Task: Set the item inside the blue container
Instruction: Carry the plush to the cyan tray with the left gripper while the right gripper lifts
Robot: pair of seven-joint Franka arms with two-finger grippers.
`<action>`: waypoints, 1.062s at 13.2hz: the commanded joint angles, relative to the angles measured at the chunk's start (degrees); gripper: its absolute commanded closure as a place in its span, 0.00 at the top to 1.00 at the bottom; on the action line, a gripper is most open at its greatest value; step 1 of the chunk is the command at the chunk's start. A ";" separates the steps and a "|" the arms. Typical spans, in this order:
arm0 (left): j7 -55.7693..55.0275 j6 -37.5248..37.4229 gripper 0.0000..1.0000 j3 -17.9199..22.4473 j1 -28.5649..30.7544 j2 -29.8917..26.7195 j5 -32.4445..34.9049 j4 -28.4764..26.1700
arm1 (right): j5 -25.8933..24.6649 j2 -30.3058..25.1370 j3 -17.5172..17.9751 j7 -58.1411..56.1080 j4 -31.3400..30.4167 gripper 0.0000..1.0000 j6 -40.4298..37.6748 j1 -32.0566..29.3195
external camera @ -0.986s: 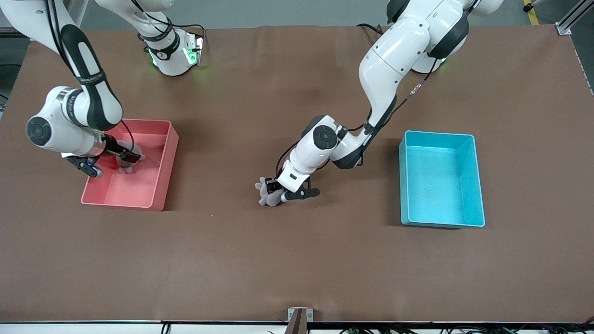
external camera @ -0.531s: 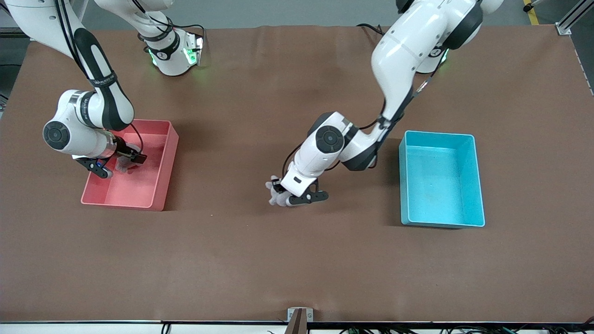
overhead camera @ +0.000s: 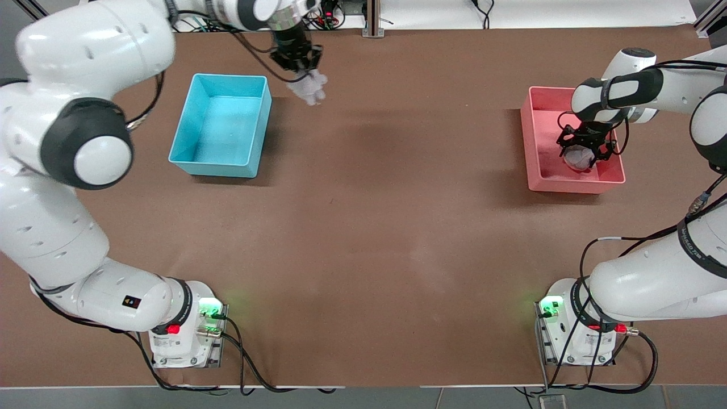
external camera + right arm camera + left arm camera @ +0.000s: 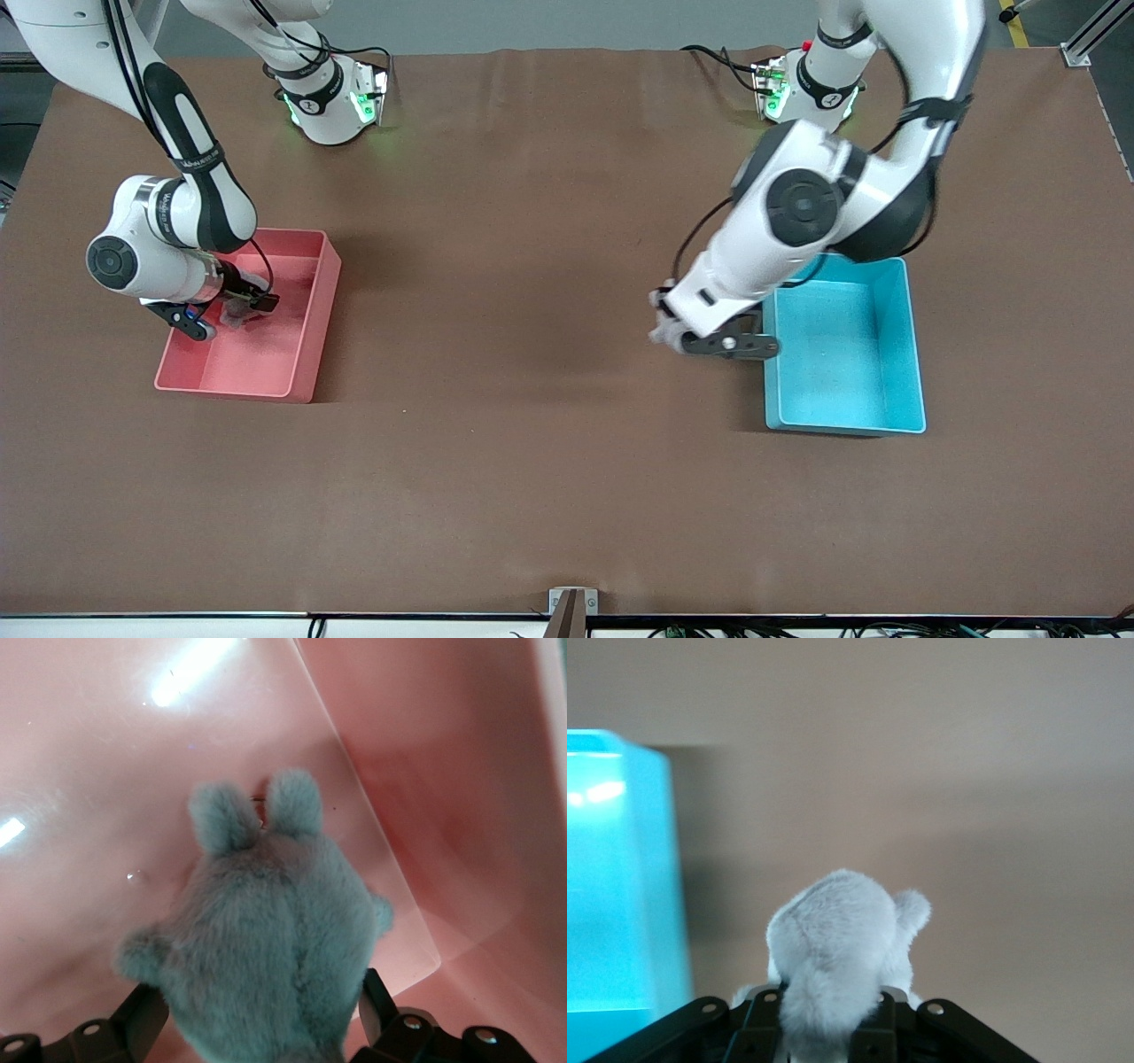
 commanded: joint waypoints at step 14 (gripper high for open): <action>35.95 10.19 0.24 -0.13 24.84 0.48 11.54 -15.11 | -0.80 -0.82 0.78 2.60 23.08 0.02 -29.72 3.49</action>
